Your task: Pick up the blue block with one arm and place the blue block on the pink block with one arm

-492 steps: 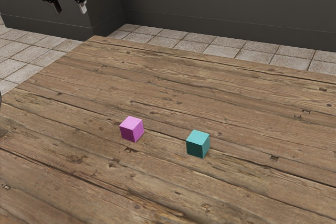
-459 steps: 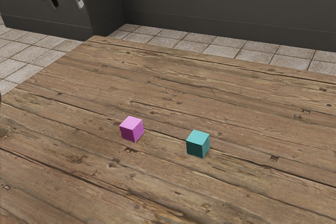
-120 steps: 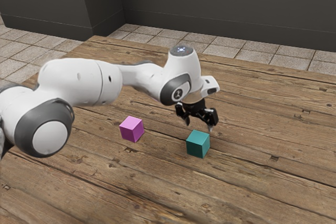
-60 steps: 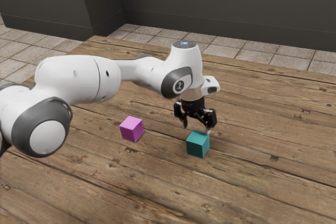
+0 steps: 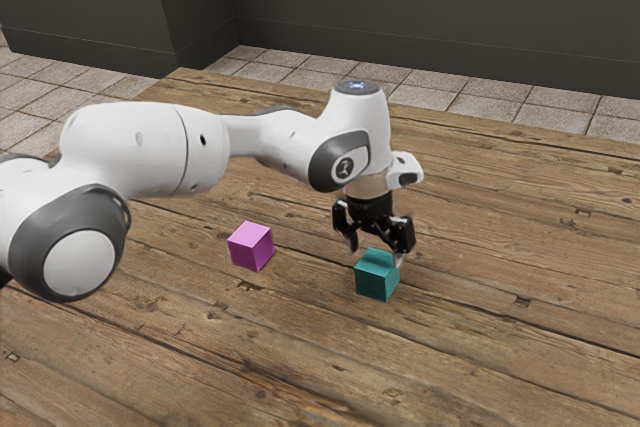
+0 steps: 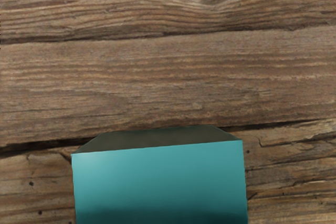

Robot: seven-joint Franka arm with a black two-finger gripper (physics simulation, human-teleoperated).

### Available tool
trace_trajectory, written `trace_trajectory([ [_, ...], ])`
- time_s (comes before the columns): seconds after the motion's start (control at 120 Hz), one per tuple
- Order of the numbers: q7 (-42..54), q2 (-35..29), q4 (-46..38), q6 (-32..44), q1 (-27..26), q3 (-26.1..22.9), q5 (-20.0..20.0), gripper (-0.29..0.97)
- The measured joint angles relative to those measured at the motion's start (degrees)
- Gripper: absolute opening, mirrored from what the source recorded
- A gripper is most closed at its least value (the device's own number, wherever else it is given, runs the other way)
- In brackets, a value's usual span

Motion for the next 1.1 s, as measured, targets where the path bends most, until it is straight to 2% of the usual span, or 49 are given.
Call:
trace_trajectory([
  [0.717, 2.7, 2.4, -0.9, 4.7, -0.8, 1.7, -1.2, 0.66],
  [1.1, 0.0, 2.3, -1.5, 5.1, -2.1, 3.5, -3.1, 0.66],
])
